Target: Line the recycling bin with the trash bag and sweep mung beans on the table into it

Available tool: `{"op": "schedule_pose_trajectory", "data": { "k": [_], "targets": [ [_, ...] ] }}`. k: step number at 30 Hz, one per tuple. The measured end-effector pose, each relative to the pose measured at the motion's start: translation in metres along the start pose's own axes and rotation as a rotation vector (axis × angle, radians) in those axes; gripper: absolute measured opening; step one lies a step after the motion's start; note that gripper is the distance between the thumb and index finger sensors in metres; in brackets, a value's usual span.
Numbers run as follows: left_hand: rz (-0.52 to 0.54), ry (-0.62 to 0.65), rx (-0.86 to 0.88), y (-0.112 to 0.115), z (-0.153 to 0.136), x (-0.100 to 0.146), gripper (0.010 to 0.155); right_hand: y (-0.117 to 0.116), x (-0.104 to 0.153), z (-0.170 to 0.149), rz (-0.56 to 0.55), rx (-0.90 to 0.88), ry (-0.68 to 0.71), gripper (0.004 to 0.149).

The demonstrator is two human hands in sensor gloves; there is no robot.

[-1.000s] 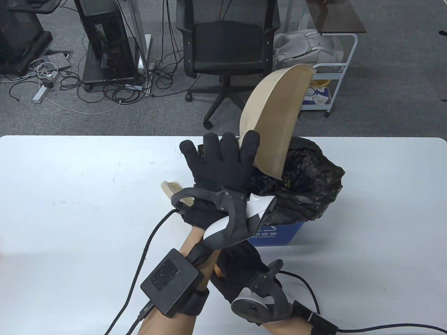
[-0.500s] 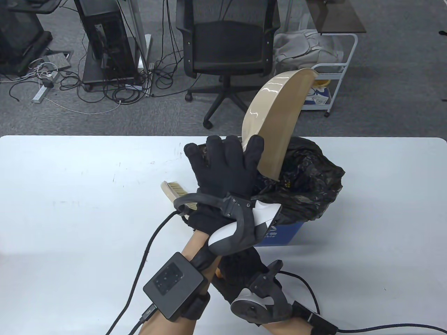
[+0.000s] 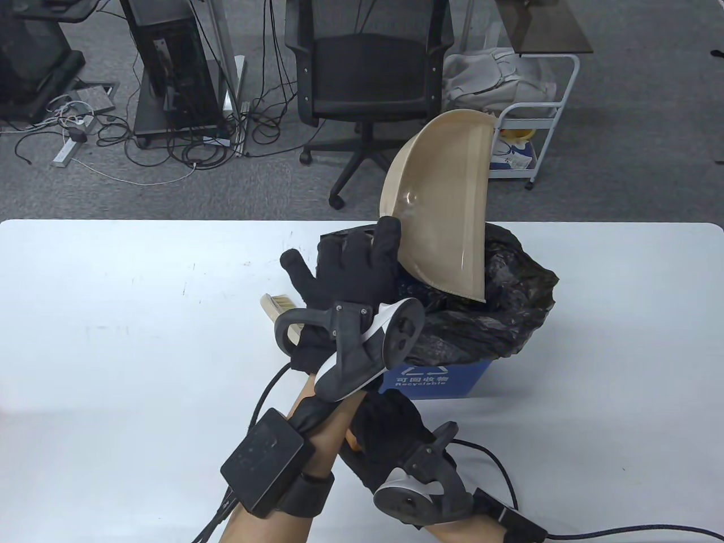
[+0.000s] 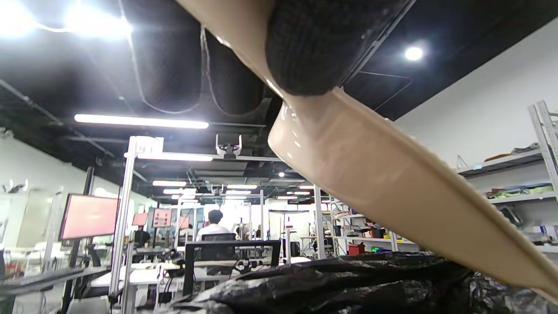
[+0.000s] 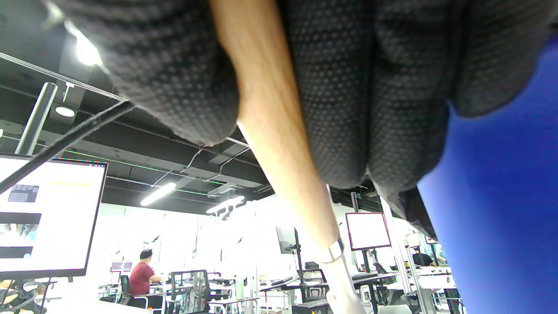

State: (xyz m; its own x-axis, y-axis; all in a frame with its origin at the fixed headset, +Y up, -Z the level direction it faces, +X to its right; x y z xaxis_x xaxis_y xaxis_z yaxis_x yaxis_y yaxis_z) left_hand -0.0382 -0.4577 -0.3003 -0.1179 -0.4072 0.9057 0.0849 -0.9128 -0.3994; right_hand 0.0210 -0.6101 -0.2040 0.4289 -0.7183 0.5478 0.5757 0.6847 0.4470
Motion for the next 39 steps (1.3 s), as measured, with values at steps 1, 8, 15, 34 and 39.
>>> {"op": "schedule_pose_trajectory", "data": {
  "k": [1,8,15,34,39],
  "targets": [
    [-0.01,-0.01,0.017,0.001,-0.003,0.0,0.066,0.0,0.0,0.0,0.0,0.0,-0.001,0.056],
    [-0.068,-0.068,0.148,0.004,-0.022,0.0,0.066,0.0,0.0,0.0,-0.001,-0.003,-0.005,0.056],
    [-0.087,-0.126,0.234,0.002,-0.048,0.003,0.065,0.0,0.0,0.0,-0.001,-0.003,-0.005,0.056],
    [-0.088,-0.336,0.325,0.02,-0.163,0.044,0.065,0.0,0.001,-0.003,-0.002,-0.007,-0.01,0.056],
    [-0.094,-0.395,0.323,0.031,-0.198,0.064,0.065,-0.001,0.001,-0.004,-0.001,-0.008,-0.013,0.056]
  ]
}}
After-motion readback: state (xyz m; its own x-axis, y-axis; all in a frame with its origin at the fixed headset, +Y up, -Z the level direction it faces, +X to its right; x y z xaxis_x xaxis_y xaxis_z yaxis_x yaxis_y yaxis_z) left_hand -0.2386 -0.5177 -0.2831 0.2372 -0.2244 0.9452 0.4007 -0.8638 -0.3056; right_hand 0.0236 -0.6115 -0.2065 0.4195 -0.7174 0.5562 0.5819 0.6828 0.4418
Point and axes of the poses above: the tracker on the back of each hand, its own z axis roughly to the thumb side, its own x axis roughly from the fingertips to the wrist, y = z × x, the point moved 3 cm from there along -x, roughly from the wrist to the fingertips, and after that the axes turned 6 degrees about -z, right-handed, at the moved point
